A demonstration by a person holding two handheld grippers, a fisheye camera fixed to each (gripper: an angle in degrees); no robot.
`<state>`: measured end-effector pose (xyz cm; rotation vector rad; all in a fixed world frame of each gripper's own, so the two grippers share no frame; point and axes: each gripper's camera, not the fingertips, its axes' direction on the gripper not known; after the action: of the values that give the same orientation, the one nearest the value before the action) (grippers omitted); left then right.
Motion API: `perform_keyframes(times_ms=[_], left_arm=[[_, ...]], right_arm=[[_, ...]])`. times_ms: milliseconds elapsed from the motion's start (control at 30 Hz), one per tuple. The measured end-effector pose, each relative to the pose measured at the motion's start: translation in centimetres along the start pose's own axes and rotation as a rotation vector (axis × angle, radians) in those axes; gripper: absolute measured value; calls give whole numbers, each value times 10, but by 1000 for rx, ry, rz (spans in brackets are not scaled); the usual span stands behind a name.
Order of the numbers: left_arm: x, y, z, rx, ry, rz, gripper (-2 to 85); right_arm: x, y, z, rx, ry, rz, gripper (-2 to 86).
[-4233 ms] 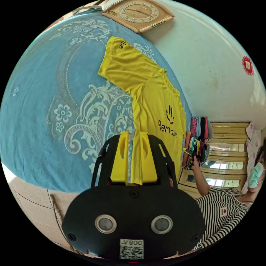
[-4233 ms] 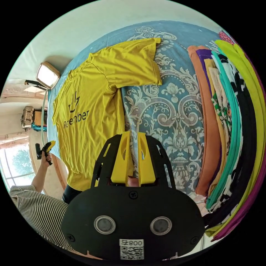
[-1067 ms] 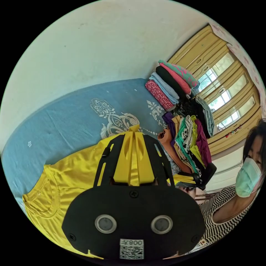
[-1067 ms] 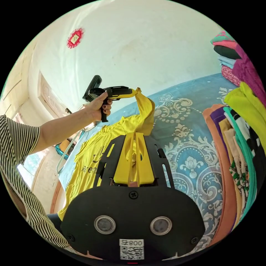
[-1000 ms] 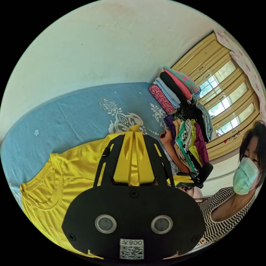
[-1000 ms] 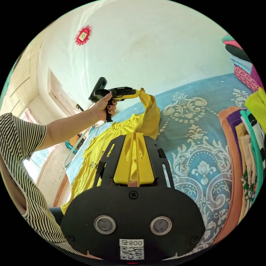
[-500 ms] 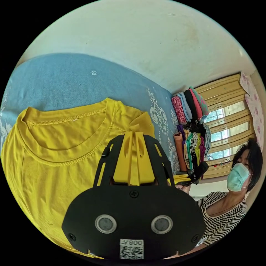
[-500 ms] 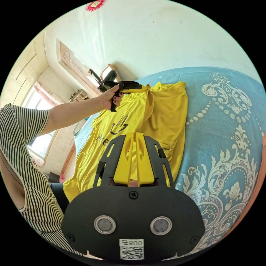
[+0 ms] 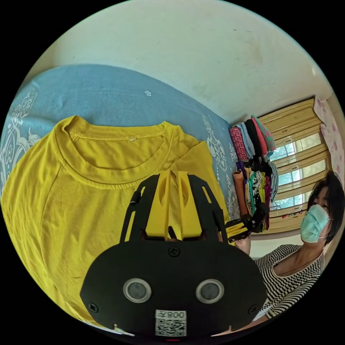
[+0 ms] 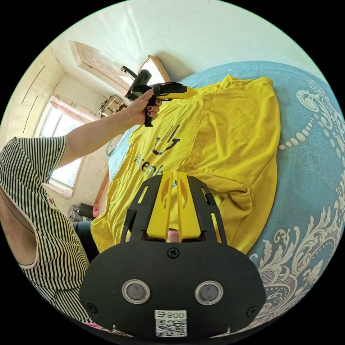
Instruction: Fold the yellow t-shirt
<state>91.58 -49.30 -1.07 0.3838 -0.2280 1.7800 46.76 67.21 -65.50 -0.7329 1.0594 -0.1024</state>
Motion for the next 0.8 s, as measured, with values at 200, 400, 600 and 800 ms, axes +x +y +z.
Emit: perform_keyframes(times_ms=[200,400,600,800], left_arm=[[53,-10,50,-123,9,174,34],[103,-42,88,-119,-3,297,67],[156,-93,134,-146,-76,388,83],[177,-107,169,-244,-204,382,24]], right_arm=[[-2,0,-23,83,40,9,27],[11,16,-52,220,252,187,13],[16,20,-57,240,285,231,2],[23,25,-60,246,270,255,1]])
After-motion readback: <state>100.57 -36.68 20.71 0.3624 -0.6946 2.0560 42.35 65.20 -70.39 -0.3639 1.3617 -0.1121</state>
